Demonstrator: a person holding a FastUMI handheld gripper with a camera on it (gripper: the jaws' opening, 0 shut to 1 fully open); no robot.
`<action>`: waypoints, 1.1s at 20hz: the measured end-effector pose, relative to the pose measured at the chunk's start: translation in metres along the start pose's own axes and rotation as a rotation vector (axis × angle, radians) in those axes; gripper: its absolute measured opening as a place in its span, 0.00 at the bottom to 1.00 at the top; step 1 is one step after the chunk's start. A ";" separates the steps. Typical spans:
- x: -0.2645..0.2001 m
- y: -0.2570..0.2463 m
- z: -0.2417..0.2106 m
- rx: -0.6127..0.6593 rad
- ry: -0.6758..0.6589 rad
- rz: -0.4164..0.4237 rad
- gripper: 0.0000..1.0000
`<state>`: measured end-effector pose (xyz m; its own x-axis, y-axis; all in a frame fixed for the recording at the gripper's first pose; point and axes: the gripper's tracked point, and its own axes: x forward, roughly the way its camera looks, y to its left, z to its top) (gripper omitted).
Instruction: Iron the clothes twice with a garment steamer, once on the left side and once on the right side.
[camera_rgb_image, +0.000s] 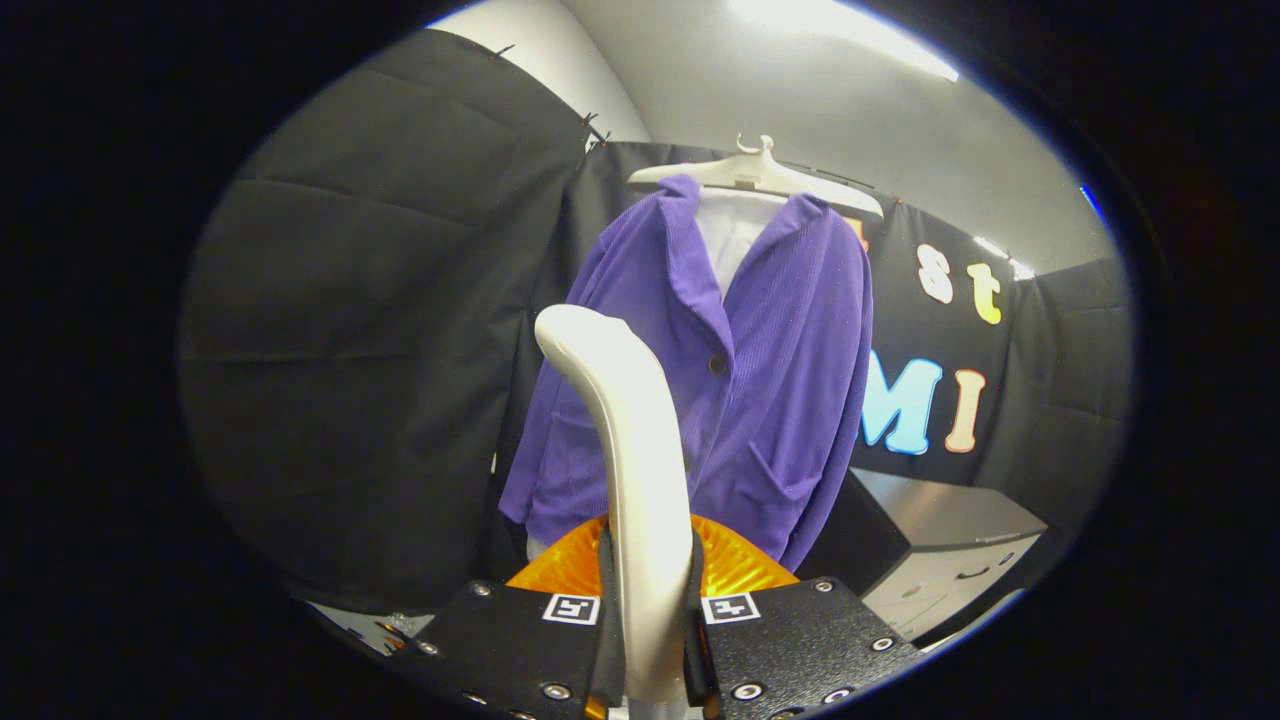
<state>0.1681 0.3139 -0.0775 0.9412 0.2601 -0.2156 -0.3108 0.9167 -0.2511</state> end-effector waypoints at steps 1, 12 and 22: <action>0.010 0.000 0.014 -0.001 -0.022 -0.005 0.23; 0.095 0.002 0.119 -0.095 -0.172 -0.112 0.22; 0.121 -0.009 0.128 -0.208 -0.196 -0.186 0.24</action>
<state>0.3013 0.3755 0.0197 0.9855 0.1666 0.0327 -0.1331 0.8774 -0.4609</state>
